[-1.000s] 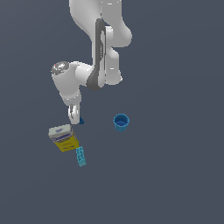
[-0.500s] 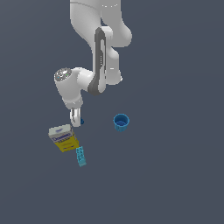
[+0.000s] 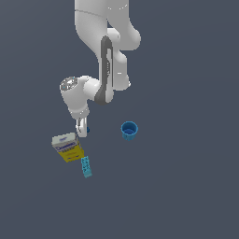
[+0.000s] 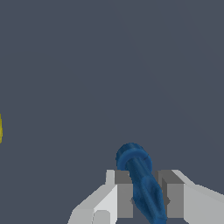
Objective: Pick up a designated object from a clutter of objects.
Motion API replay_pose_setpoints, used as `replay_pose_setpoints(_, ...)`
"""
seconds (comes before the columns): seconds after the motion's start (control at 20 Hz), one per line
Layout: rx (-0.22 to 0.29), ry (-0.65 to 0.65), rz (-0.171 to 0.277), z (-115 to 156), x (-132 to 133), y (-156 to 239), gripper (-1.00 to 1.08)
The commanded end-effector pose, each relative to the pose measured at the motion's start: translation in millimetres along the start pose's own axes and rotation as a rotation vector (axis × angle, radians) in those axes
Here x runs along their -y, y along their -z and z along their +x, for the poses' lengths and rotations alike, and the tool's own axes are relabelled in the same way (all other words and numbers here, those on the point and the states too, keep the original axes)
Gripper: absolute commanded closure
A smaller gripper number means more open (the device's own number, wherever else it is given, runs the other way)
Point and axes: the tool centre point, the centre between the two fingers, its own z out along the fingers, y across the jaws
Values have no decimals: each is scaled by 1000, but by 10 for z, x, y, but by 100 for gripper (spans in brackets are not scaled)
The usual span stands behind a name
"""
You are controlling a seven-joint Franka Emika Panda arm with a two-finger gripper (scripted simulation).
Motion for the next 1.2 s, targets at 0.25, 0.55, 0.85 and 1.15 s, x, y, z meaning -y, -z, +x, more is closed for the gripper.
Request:
replay_pose_setpoints(0.25,0,0,1,1,2,-2,108)
replay_pose_setpoints(0.55,0,0,1,-34,7,25,108)
replay_pose_setpoints(0.85,0,0,1,-213,26,167,108)
replay_pose_setpoints(1.15,1,-1,1,-515,60,405,108)
